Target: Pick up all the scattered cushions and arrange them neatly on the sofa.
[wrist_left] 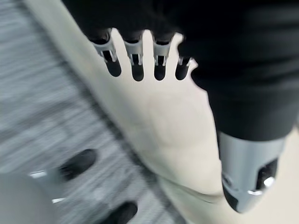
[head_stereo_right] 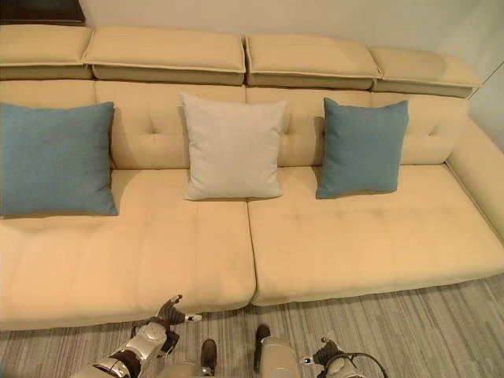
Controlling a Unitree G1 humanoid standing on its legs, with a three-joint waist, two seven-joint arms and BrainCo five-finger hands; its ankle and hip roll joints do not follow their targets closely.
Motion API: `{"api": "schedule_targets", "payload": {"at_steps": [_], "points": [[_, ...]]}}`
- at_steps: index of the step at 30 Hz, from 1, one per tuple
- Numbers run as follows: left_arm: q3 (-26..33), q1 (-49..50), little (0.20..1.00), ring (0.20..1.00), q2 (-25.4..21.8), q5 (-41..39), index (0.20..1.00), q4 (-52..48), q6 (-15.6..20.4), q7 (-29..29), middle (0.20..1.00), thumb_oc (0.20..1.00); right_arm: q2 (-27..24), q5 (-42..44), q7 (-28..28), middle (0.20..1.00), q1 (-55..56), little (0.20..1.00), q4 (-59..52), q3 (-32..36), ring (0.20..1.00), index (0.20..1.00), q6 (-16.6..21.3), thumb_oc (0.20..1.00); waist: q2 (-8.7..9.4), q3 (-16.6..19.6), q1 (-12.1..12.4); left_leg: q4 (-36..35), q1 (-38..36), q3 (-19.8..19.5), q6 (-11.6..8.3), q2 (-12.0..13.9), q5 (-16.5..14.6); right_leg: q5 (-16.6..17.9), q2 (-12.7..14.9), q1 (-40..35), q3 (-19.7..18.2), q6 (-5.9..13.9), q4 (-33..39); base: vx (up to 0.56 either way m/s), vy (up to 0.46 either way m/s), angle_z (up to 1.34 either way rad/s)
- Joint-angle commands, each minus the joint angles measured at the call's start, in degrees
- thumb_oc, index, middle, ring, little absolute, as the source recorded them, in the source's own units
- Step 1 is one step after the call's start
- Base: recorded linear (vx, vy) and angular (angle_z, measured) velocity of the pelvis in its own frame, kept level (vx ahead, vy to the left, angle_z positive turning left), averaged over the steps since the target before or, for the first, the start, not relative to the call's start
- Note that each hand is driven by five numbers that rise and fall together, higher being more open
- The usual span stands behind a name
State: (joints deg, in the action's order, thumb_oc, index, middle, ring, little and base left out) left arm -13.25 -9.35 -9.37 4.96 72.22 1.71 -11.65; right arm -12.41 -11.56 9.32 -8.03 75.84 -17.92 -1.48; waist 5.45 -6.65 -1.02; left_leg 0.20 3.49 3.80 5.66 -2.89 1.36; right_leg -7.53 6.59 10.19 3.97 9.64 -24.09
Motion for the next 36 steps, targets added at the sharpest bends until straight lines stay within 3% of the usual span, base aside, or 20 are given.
{"api": "schedule_targets", "payload": {"at_steps": [1,5,6,13,36], "points": [[-0.4,2.0,1.0,1.0,-0.4,-1.9,1.0,0.7,0.0,-1.8,1.0,1.0,-1.8,-0.8,1.3,1.0,1.4,1.0,-1.0,-0.2,1.0,1.0,0.3,1.0,1.8,3.5,2.1,2.0,0.1,-4.7,-5.81,1.1,-6.8,7.7,0.0,-5.8,1.4,-1.38,19.6,0.02,-0.114,-0.5],[-0.2,2.4,1.0,1.0,1.0,-2.7,1.0,1.3,-0.3,-2.2,1.0,1.0,-1.5,-0.3,1.2,1.0,1.8,1.0,-0.8,-0.7,1.0,1.0,0.3,1.0,2.41,5.0,1.9,-0.3,-1.4,-3.8,-6.36,2.2,-6.0,8.4,-0.9,-7.5,0.6,-1.62,23.6,0.03,-0.093,-0.11],[1.6,3.6,1.0,1.0,-1.2,-3.7,1.0,1.5,-0.1,-0.9,1.0,1.0,-2.4,0.9,1.0,1.0,2.3,1.0,-0.4,0.4,1.0,1.0,0.6,1.0,2.04,5.4,1.8,-1.6,-2.2,-3.6,-6.71,2.7,-5.1,8.4,-1.2,-8.3,0.8,-1.68,24.8,0.01,-0.05,-0.03],[1.0,3.4,1.0,1.0,-1.6,-3.1,1.0,1.0,-0.1,0.4,1.0,1.0,-2.9,0.9,1.3,1.0,3.1,1.0,1.5,1.4,1.0,1.0,0.2,1.0,1.36,5.9,1.1,-4.8,-3.9,-3.7,-7.69,3.5,-3.3,8.7,-1.8,-10.3,1.5,-1.78,27.7,0.0,-0.015,0.05],[2.0,6.1,1.0,1.0,-2.7,-2.3,1.0,1.7,0.2,1.9,1.0,1.0,-4.2,1.9,1.3,1.0,4.7,1.0,1.9,2.4,1.0,1.0,1.2,1.0,-0.15,5.6,1.0,-5.2,-6.1,-3.0,-8.24,3.8,-3.7,8.3,-1.6,-12.6,2.1,-1.97,28.6,0.0,0.001,0.01]]}}
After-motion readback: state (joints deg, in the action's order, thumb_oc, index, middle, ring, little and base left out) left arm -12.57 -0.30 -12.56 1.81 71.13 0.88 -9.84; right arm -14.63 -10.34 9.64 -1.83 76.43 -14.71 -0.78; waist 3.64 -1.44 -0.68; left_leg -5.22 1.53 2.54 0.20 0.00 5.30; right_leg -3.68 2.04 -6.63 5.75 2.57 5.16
